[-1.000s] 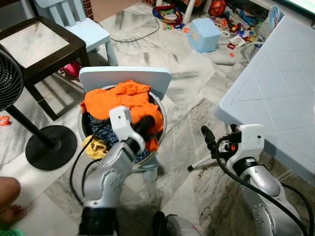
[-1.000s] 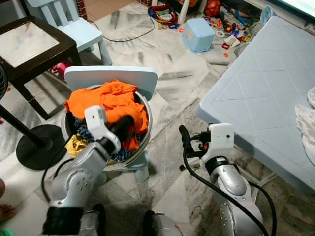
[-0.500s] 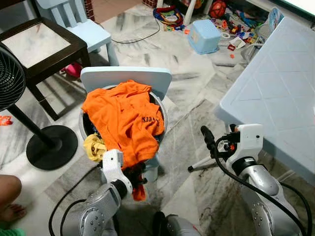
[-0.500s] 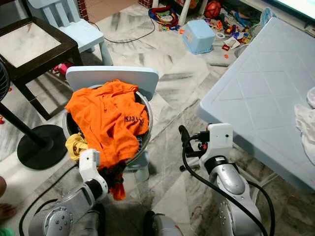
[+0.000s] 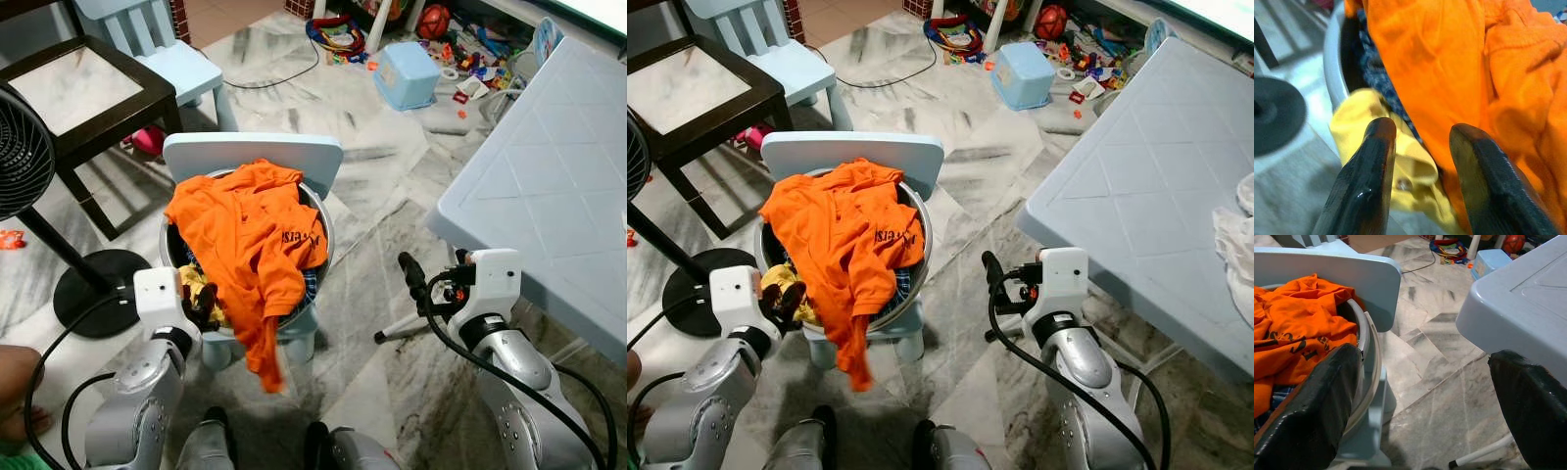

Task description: Hang hanger

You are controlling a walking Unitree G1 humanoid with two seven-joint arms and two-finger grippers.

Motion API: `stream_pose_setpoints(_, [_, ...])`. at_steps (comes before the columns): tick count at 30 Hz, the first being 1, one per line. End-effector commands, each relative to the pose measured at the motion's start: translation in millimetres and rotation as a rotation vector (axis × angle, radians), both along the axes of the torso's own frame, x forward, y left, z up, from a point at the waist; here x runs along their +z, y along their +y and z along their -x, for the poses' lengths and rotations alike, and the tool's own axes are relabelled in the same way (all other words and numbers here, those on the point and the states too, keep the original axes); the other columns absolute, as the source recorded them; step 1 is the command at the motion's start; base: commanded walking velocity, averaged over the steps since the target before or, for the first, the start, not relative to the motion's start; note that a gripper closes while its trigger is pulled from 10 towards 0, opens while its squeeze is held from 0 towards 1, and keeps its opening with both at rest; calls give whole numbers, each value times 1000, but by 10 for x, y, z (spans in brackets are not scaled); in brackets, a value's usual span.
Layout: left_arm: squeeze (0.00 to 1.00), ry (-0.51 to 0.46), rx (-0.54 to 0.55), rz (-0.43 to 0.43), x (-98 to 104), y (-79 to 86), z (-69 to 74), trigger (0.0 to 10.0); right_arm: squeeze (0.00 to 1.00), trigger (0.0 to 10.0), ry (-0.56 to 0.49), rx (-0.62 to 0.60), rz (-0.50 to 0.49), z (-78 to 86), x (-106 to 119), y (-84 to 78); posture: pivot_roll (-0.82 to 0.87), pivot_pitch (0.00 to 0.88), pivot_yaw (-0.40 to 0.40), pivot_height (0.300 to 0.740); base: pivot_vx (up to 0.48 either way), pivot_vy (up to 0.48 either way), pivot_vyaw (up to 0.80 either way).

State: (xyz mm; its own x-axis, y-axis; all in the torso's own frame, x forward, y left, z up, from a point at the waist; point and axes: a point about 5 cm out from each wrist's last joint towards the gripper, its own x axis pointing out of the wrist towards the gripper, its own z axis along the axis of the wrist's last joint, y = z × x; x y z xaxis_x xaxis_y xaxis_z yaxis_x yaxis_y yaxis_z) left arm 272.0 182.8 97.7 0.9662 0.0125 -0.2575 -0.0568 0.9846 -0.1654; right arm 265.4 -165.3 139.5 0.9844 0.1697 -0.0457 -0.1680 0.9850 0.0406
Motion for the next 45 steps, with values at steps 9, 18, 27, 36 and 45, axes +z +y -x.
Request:
stream_pose_setpoints(9, [1000, 7, -244, -236, -76, -226, 150, 10000, 0, 10000, 2, -27, 12, 9, -23, -70, 33, 237, -127, 740, 0, 0, 0])
stream_pose_setpoints(18, [965, 78, -336, -287, -250, -162, 343, 10000, 0, 10000, 2, -19, 7, -1, -32, -41, 43, 234, -135, 740, 0, 0, 0])
stream_pose_setpoints(27, [0, 60, -323, -310, -310, -91, 185, 0, 0, 10000, -13, -15, 7, -49, 0, -29, 32, 219, -138, 740, 0, 0, 0])
stream_pose_setpoints(36, [0, 12, -374, -263, -360, -317, -40, 10000, 0, 10000, -17, -15, 1, -47, 8, -8, 11, 210, -132, 740, 0, 0, 0])
stream_pose_setpoints(45, [0, 72, -430, -273, -445, -449, -143, 10000, 0, 10000, -19, -24, 12, -24, 14, -57, 0, 213, -132, 740, 0, 0, 0])
